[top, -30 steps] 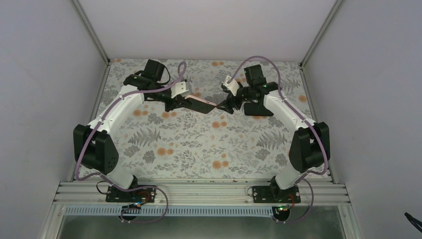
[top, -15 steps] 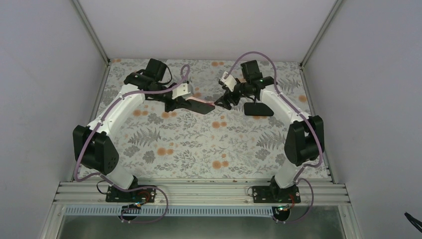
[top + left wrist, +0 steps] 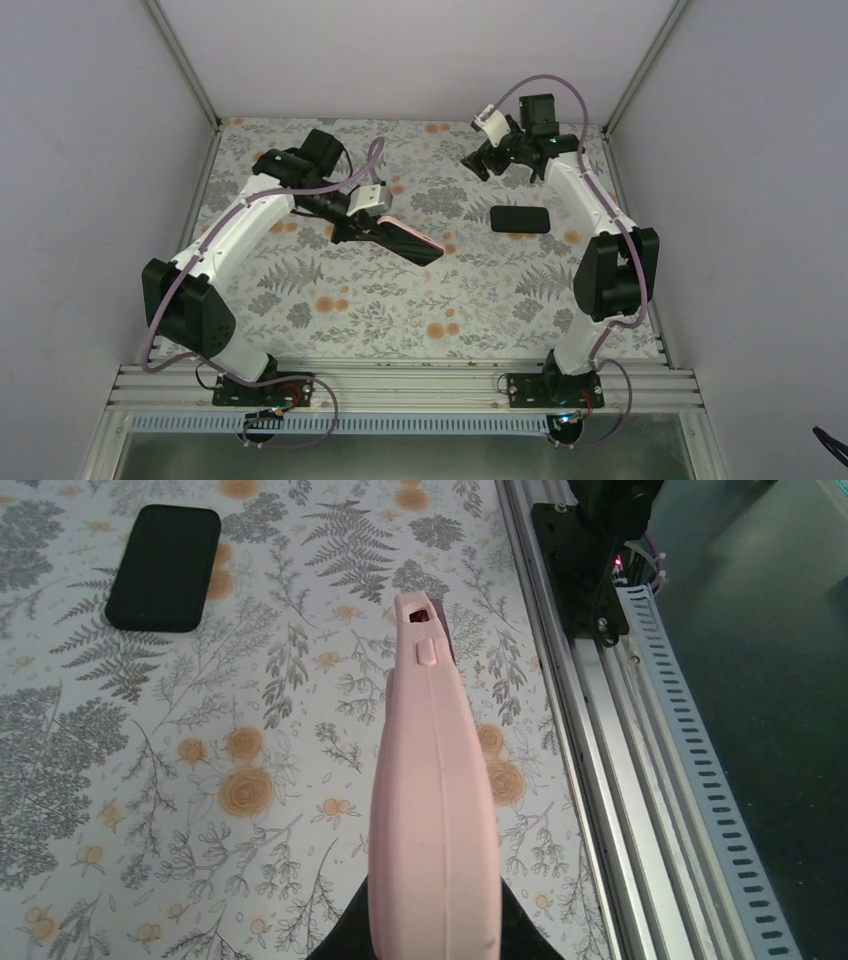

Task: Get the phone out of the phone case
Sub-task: Remove the phone case from the phone.

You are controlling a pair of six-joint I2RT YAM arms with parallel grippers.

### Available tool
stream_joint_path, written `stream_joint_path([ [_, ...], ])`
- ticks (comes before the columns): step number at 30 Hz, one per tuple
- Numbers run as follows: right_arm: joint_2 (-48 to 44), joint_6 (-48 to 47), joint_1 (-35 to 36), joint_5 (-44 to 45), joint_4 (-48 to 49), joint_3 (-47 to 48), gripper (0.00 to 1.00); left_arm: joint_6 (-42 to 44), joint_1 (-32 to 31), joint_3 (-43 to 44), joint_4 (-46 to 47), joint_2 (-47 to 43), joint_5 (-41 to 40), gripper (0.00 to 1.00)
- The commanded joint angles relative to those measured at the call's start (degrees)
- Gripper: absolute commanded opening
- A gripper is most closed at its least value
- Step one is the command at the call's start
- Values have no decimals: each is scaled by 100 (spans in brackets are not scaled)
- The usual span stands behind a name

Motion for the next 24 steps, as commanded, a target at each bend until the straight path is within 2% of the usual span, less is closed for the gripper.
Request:
stream_joint_path([
  [1,-478,-605,-25,-868,-598,-174,100,-138,35,-66,499,-256,222,2],
  [5,-1301,-1255,241,-1329,-1226,-896,99,-375,52,-225,983,-276,-40,2],
  [9,-1773,-1448,464,-1469,-1540,-1468,99,-525,129,-221,1328,-100,-94,2],
  [16,-2062,-1369,476,-1531,-1382,-2051,97,-519,191,112,1265,182,212,2],
  [24,-1929,-1295,476,-1712,-1252,-2049,96,-557,189,176,1243,160,187,2],
])
